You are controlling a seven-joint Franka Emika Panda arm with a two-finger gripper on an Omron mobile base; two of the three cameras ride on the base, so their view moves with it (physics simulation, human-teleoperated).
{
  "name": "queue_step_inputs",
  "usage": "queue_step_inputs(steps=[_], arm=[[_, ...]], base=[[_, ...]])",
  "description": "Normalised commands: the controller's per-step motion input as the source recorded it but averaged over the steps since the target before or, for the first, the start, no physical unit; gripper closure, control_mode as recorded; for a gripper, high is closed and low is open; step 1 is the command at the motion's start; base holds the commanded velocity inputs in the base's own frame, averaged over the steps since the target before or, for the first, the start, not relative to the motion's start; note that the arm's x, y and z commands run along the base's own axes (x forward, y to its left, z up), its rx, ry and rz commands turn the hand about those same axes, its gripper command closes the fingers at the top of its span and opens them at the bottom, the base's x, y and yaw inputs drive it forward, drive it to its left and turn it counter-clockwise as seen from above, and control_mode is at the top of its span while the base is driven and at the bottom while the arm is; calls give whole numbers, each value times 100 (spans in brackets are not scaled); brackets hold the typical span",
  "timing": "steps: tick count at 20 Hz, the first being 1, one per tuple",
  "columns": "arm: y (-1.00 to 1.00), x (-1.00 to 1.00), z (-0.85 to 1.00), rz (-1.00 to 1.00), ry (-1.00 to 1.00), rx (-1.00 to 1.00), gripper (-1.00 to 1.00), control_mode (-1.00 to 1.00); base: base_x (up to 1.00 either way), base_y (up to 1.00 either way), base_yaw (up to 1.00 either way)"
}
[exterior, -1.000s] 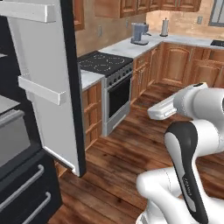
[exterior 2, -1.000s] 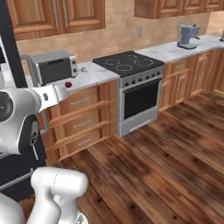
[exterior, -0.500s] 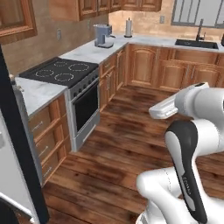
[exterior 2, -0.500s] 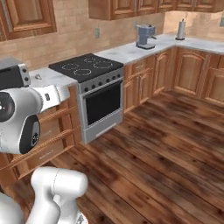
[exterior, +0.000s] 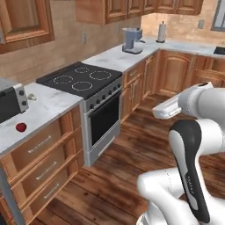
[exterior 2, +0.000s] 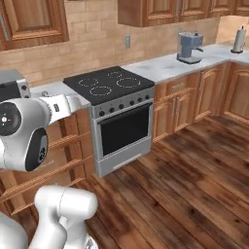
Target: Place the liquor on the top shelf of the fridge to keep it out of children's reach, and place the tomato and mushroom on lower shelves for easy access.
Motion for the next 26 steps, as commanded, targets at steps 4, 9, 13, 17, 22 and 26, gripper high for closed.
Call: queue_step_inputs(steps=[4, 9, 13, 17, 22, 26], arm=[[0, 0, 0, 0, 0, 0, -100, 100], [0, 0, 0, 0, 0, 0, -100, 100], [0, 0, 0, 0, 0, 0, -100, 100], [0, 0, 0, 0, 0, 0, -100, 100], [0, 0, 0, 0, 0, 0, -100, 100], [0, 0, 0, 0, 0, 0, -100, 100]], base=[[100, 0, 54], [100, 0, 56], [100, 0, 55], [90, 0, 53], [77, -9, 51], [55, -36, 47]])
